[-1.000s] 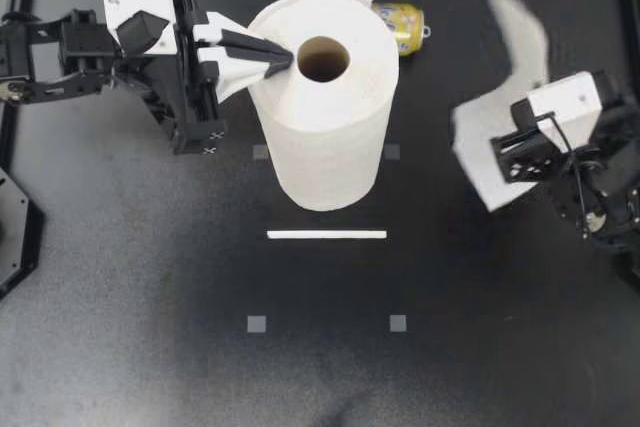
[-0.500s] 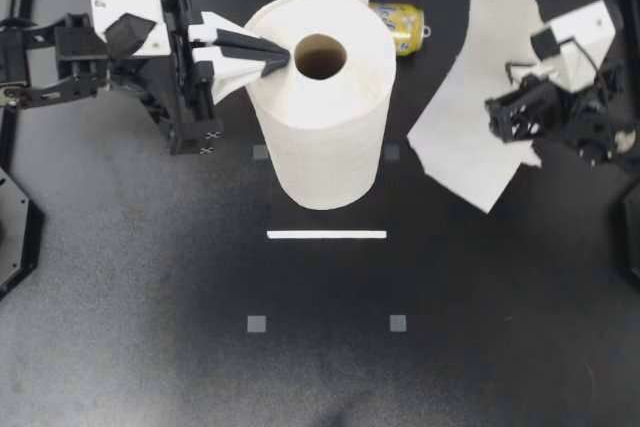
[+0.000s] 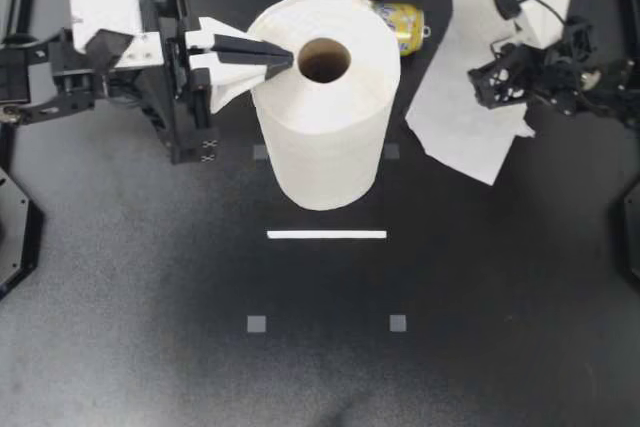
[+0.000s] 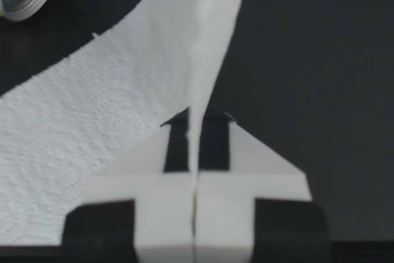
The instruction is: Pick up a piece of paper towel and place it on the spilled liquid.
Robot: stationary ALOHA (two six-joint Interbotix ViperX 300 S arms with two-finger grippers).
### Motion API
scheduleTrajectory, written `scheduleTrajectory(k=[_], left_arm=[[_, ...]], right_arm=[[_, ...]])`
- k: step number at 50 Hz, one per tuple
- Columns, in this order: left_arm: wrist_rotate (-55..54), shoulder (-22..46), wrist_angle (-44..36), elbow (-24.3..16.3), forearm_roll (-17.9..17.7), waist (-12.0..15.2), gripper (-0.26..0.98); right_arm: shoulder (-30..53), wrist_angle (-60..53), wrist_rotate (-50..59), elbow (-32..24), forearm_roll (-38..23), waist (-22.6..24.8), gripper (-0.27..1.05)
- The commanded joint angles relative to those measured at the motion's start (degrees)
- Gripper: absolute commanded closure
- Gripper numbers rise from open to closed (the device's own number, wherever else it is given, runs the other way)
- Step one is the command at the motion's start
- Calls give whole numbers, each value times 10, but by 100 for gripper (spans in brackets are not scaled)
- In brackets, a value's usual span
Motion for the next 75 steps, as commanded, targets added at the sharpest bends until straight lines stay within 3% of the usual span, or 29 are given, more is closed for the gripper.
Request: scheduleTrajectory(k=[1,16,45,52,68,75], left_arm=[[-1,-19,-15,-5,2,-2,68],[-4,-60,-61,15,2,-2,68],[-4,-86,-62,34,2,-2,68],[-4,-87,-61,34,2,-2,68],[-4,-87,-61,33,1,-2,68],[-4,-87,-60,32,2,-3,68]], right_arm=[[9,-2,-5,-22,-2,-13,93],[44,-23,-48,-57,-4,-40,93],[72,-70,-163,-96,10,-62,89],[73,-69,-165,-96,10,-61,76],[70,13,-172,-107,28,-62,6],[68,73,-185,-108,34,-61,4]])
